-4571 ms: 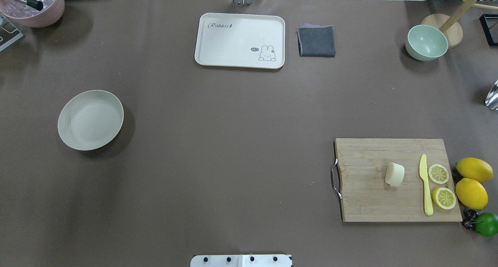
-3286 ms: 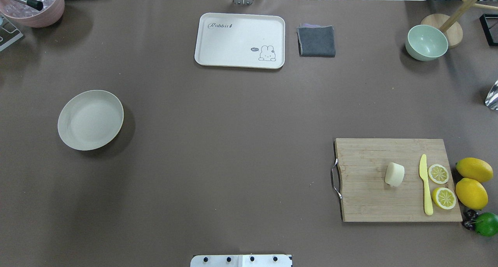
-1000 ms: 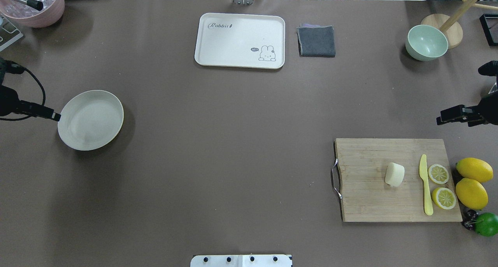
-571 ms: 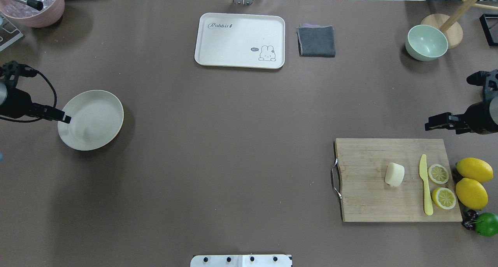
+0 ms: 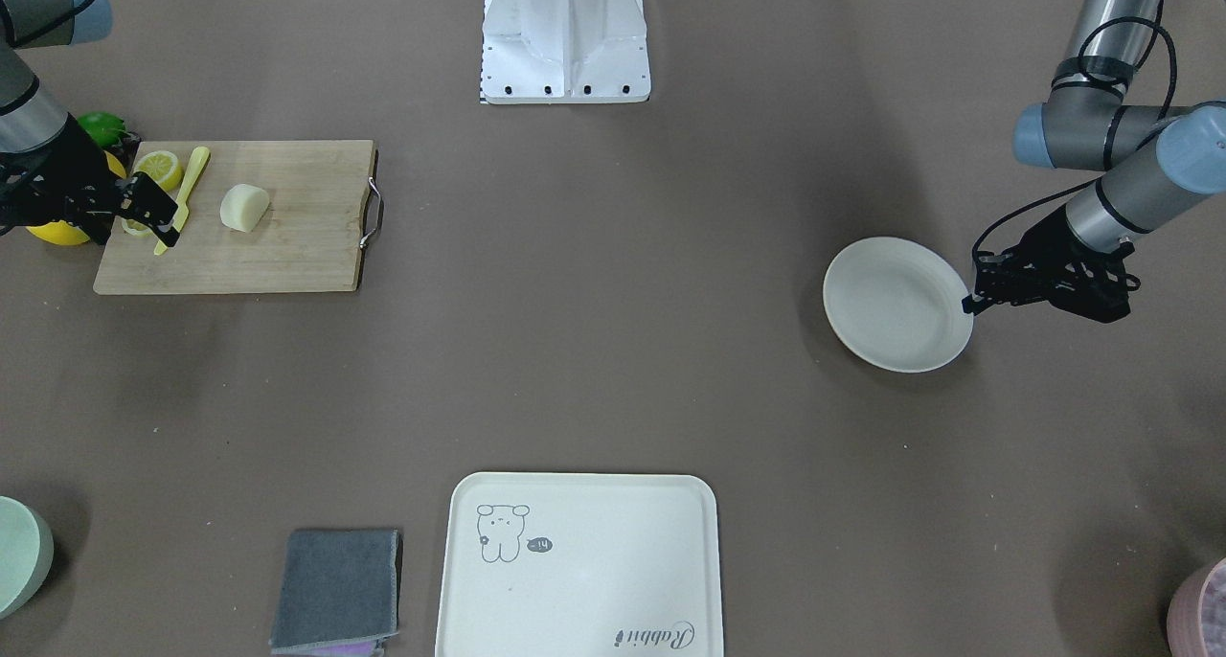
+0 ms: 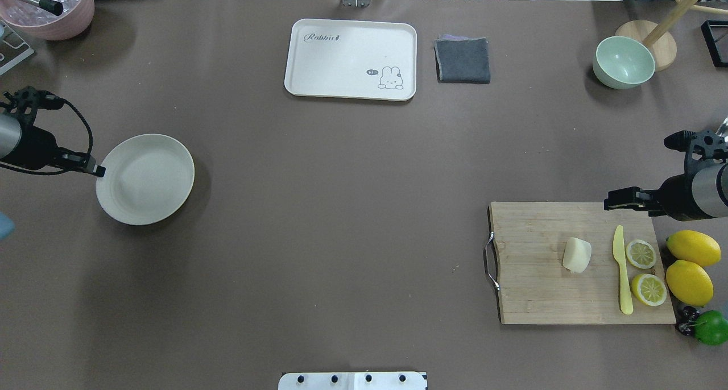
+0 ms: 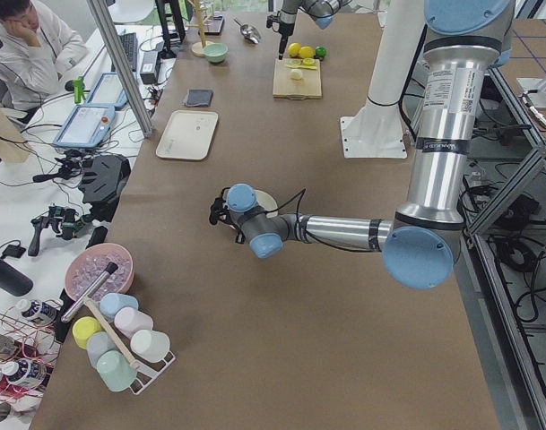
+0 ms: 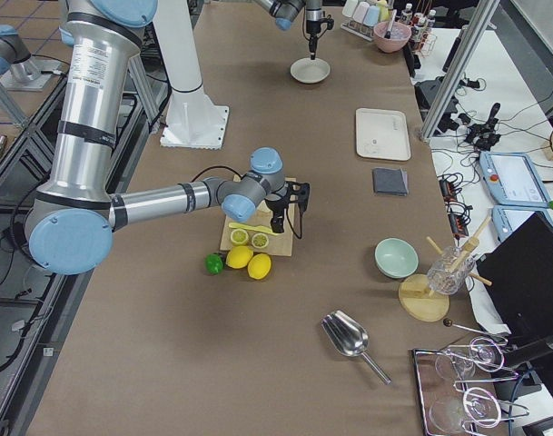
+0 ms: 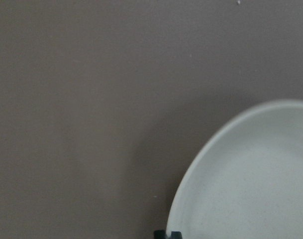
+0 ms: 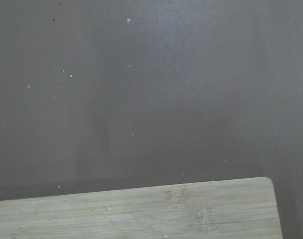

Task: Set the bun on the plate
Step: 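Move the left gripper to the white plate while the right gripper moves over the bun, then push the white plate centerward with the left gripper while the right gripper descends, then withdraw the left arm while the right gripper closes on the cream bun, then carry the bun with the right gripper and lower it onto the white plate, then open the right gripper and lift the right arm away from the plate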

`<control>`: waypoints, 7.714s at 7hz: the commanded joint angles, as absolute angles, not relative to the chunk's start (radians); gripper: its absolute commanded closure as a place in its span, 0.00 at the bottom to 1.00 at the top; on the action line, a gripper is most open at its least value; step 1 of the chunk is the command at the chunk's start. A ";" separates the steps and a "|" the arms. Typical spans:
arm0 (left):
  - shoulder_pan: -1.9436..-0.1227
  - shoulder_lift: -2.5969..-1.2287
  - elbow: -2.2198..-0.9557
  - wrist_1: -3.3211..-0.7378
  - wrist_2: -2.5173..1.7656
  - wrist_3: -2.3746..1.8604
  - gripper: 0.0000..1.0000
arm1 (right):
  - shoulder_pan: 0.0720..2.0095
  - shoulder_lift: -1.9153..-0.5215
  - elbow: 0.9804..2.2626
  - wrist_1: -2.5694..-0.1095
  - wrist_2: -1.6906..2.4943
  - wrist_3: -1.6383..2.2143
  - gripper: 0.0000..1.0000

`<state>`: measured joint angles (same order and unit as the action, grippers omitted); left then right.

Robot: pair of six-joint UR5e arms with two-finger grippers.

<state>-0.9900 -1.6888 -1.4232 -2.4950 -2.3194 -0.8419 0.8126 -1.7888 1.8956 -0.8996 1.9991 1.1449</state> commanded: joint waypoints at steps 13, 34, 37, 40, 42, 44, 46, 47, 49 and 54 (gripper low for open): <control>-0.609 -1.997 -1.617 -2.322 -1.983 -1.356 1.00 | 0.603 -1.746 2.005 -1.084 1.941 1.284 0.09; -1.532 -1.818 -1.405 -1.604 -2.246 0.352 0.02 | 0.592 -1.132 1.926 -1.632 1.905 1.254 0.84; -1.649 -1.682 -1.408 -1.712 -2.308 0.357 0.02 | 0.562 -0.815 1.685 -1.674 1.873 1.399 0.84; -1.649 -1.672 -1.408 -1.727 -2.309 0.351 0.02 | 0.525 -0.568 1.404 -1.655 1.803 1.509 0.79; -1.649 -1.674 -1.410 -1.727 -2.309 0.350 0.02 | 0.485 -0.572 1.306 -1.528 1.737 1.545 0.47; -1.649 -1.674 -1.411 -1.727 -2.309 0.350 0.02 | 0.466 -0.586 1.305 -1.508 1.727 1.536 0.11; -1.647 -1.674 -1.408 -1.727 -2.309 0.350 0.02 | 0.492 -0.581 1.336 -1.511 1.758 1.523 0.01; -1.649 -1.672 -1.408 -1.727 -2.309 0.350 0.02 | 0.520 -0.590 1.363 -1.520 1.808 1.499 0.01; -1.649 -1.658 -1.401 -1.714 -2.306 0.330 0.02 | 0.616 -0.703 1.469 -1.534 1.894 1.398 0.00; -1.629 -1.618 -1.624 -1.451 -2.393 0.037 0.02 | 0.898 -1.010 1.691 -1.600 2.080 1.004 0.00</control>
<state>-1.6328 -1.6249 -1.5761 -1.5099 -2.3729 0.0468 0.8422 -0.9112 1.6075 -1.5864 2.0499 1.0900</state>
